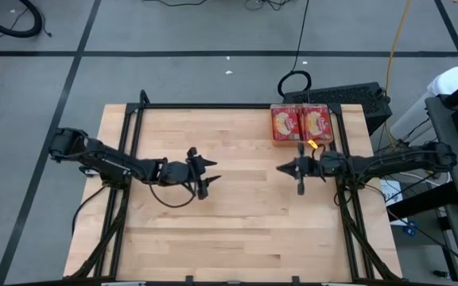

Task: Sort popcorn bags into baskets
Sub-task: Return to Home Position

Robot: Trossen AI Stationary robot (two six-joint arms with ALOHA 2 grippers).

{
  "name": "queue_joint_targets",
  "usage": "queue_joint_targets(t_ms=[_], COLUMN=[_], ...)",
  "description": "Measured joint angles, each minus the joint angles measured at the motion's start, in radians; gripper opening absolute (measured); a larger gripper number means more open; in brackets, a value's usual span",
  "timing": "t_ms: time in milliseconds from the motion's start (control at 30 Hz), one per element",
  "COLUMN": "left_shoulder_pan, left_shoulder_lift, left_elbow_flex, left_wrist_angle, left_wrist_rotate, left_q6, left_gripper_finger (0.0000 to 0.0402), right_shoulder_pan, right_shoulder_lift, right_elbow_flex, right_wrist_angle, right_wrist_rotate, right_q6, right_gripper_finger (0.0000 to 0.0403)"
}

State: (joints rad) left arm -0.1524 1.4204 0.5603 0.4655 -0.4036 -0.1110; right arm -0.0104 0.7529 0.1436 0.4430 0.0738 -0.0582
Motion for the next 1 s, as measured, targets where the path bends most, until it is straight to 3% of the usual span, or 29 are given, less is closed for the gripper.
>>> queue_joint_targets(t_ms=[167,433,567,767,867,1000], left_shoulder_pan=[-0.001,0.011,0.012,0.012,-0.015,-0.032], left_shoulder_lift=[0.0,0.0,0.0,0.0,0.0,-0.012], left_elbow_flex=[-0.055,-0.064,-0.064,-0.064,-0.064,-0.064], left_wrist_angle=[0.082,0.079,0.131,0.132,0.134,0.133], left_wrist_rotate=[0.0,0.001,0.018,0.034,0.061,0.059], left_q6=[0.028,0.144,0.032,0.049,0.12,0.145], left_gripper_finger=[0.0239,0.0239,0.0239,0.0238,0.0214,0.0138], right_shoulder_pan=[0.0,0.0,0.0,0.0,0.002,0.014], right_shoulder_lift=[-0.02,-0.064,-0.091,-0.133,-0.166,-0.215], right_elbow_flex=[-0.042,-0.083,-0.092,-0.092,-0.092,-0.093], right_wrist_angle=[0.002,0.002,0.002,-0.024,-0.053,-0.098], right_wrist_rotate=[0.001,0.0,0.001,-0.012,-0.05,-0.051], right_q6=[0.01,0.011,0.025,0.007,-0.001,0.009], right_gripper_finger=[0.0,0.0,0.0,0.0,0.0,0.0])
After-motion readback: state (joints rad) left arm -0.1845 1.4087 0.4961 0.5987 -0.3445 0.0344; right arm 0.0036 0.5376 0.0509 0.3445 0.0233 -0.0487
